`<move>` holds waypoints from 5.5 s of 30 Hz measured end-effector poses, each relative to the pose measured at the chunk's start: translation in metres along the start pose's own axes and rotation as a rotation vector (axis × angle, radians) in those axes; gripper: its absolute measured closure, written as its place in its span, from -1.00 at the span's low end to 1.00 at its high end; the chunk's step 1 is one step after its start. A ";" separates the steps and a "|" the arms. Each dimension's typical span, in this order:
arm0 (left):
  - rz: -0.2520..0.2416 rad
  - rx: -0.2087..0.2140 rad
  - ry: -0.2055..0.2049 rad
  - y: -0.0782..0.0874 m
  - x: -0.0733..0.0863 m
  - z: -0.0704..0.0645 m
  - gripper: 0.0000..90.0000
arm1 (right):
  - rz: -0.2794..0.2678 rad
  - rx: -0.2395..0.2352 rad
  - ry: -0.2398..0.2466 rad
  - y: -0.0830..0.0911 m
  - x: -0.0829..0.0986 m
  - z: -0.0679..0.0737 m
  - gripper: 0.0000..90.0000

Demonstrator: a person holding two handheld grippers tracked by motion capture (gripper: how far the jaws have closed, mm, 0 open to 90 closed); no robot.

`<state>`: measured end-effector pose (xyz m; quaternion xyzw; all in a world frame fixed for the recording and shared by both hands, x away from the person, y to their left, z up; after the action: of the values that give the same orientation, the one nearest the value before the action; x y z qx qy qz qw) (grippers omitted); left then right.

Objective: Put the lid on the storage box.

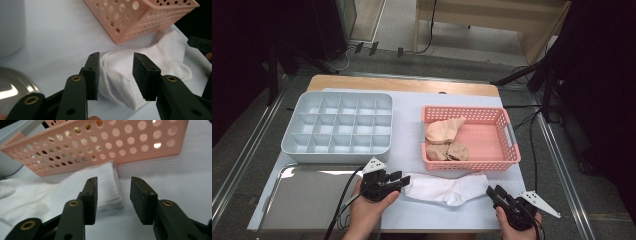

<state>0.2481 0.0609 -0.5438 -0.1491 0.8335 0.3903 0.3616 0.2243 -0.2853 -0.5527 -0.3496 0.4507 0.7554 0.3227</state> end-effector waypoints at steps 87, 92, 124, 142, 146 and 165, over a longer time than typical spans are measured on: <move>-0.048 0.008 -0.069 0.005 0.000 -0.036 0.35 | -0.020 0.093 0.021 0.007 0.007 -0.009 0.19; -0.040 0.019 -0.111 -0.002 0.003 -0.049 0.48 | 0.006 0.100 0.022 0.001 0.012 -0.008 0.16; 0.116 0.054 -0.188 -0.075 0.034 -0.105 0.92 | -0.033 0.036 -0.014 0.004 0.011 0.009 0.73; 0.036 0.078 -0.169 -0.035 0.017 -0.090 0.83 | -0.087 -0.085 0.148 0.007 -0.001 0.108 0.73; -0.002 0.052 -0.151 -0.012 0.012 -0.070 0.83 | -0.075 -0.106 0.159 -0.001 0.003 0.126 0.73; -0.026 0.005 -0.086 0.013 0.016 -0.023 0.84 | 0.019 -0.130 0.280 -0.052 0.039 0.184 0.71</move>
<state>0.2189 0.0521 -0.5381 -0.1424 0.8161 0.3895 0.4024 0.2005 -0.0914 -0.5441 -0.4672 0.4449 0.7298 0.2262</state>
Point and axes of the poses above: each handheld gripper's, and its own axes: y roughly backward along the jaws, x roughly out of its underside, z roughly to its left, the point moved 5 cm from there along -y, roughly forward along the jaws
